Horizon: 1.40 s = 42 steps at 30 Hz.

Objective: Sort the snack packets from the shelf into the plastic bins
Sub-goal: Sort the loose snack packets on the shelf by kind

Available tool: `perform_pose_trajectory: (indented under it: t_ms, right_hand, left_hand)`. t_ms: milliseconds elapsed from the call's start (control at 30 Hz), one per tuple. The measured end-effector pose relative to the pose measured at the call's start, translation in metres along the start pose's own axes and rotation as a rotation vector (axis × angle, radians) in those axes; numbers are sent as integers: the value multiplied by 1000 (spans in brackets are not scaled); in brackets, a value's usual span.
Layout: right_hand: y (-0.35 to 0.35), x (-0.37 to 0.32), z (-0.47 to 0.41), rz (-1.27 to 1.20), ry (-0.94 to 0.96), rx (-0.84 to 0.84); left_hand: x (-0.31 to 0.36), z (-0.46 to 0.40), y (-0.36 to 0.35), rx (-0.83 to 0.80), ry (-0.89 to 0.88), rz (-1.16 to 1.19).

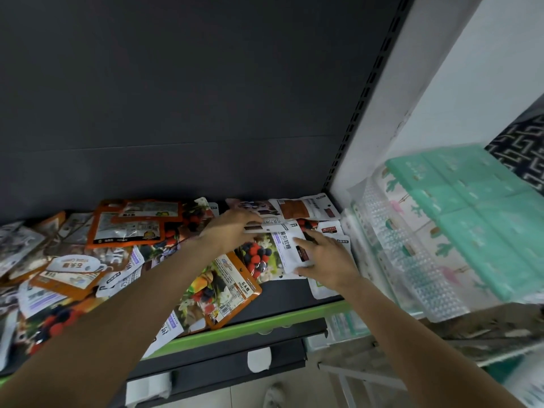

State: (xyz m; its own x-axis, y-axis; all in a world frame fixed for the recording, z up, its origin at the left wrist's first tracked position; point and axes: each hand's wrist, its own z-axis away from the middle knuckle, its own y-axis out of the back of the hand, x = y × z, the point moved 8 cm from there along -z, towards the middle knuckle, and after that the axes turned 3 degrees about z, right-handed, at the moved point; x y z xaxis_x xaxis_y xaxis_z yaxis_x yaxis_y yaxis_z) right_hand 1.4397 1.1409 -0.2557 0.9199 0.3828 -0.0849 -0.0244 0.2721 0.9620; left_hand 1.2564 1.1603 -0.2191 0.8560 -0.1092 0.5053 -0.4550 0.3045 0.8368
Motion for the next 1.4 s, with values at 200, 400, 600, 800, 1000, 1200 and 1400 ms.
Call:
perform_pose_trajectory:
  t_ms: [200,400,600,800,1000,1200,1400]
  right_hand:
    - [7,-11,0,-37,-48,142]
    - [8,10,4,-124,-142,124]
    - [-22,22,18,-114,-221,-112]
    - [-6,-4,12,-120,-142,84]
    - [-12,8,25,-402,-167,85]
    - [-39,8,18,-281,-287,-102]
    - [-29,-5,13,-332,-275,-49]
  left_hand:
    - [6,11,-55,-170,-46,-398]
    - [13,-4,-25,42,-41,-320]
    - [18,-20,24,114,60,-77]
    - [22,-13,15,81,32,-20]
    - [14,-18,30,148,46,63]
    - [13,-20,27,134,50,31]
    - [10,-15,11,72,11,6]
